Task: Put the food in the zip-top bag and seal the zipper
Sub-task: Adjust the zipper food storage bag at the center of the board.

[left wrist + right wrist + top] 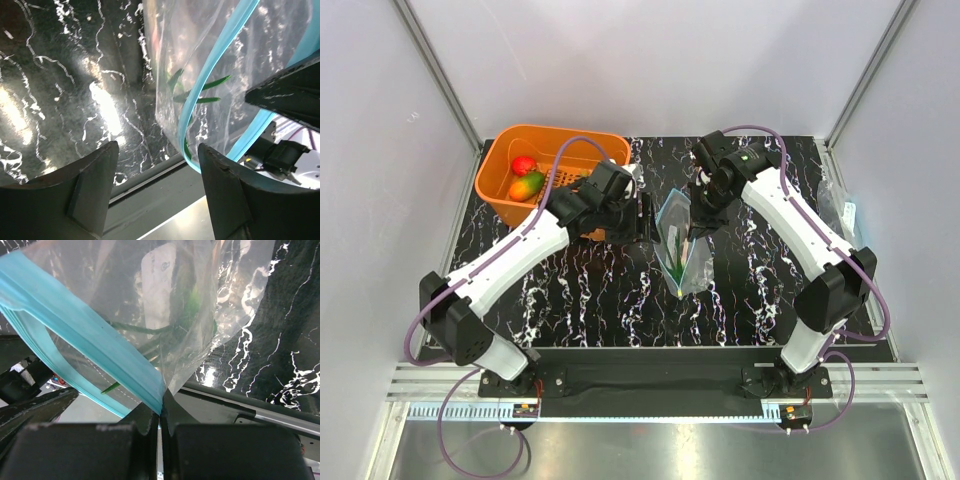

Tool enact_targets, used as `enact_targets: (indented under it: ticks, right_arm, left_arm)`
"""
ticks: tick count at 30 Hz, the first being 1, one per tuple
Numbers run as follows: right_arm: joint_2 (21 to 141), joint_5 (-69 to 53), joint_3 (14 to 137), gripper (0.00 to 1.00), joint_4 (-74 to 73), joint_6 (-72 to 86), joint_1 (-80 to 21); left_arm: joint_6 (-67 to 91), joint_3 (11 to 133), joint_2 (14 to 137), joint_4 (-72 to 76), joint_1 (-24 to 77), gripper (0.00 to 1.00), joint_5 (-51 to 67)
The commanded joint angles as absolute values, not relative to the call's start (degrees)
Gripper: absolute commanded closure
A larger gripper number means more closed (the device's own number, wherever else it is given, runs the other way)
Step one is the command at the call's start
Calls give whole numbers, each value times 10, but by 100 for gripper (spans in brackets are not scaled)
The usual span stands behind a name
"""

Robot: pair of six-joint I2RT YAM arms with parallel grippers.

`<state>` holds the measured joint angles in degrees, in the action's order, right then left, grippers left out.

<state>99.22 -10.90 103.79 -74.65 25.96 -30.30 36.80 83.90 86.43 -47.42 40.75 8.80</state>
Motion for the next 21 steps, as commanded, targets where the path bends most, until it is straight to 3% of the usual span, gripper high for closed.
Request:
enact_targets:
  ticks: [1,5,7,8,11,12,14,19,21]
  right_arm:
    - [981,-127,1054,100,-733,267,-300]
    - [979,-127,1055,100,-731,267,-300]
    - [979,-127,1055,100,-732,265,-300]
    - [979,-128,1056,100,-731,264,-300]
    - [976,-124,1061,100,-733,258,-300]
    - [974,-120,1063,100,-733,256,-300]
    - [971,-117,1064,100,-731,253,-300]
    - [944,-115,1035,49,-715,237,-301]
    - [927,-105,1024,48,-711,234,-301]
  left_arm:
    - [387,836,853,-412,410,32,105]
    - [388,840,879,-392,415,37,106]
    - [387,845,888,-385,415,49,110]
    - [383,848,898,-386,415,63,111]
    - [381,862,917,-392,415,84,120]
    - [383,864,921,-394,416,95,130]
    - [388,864,921,-388,415,100,135]
    - [414,902,937,-388,403,100,170]
    - [425,921,946,-394,393,100,186]
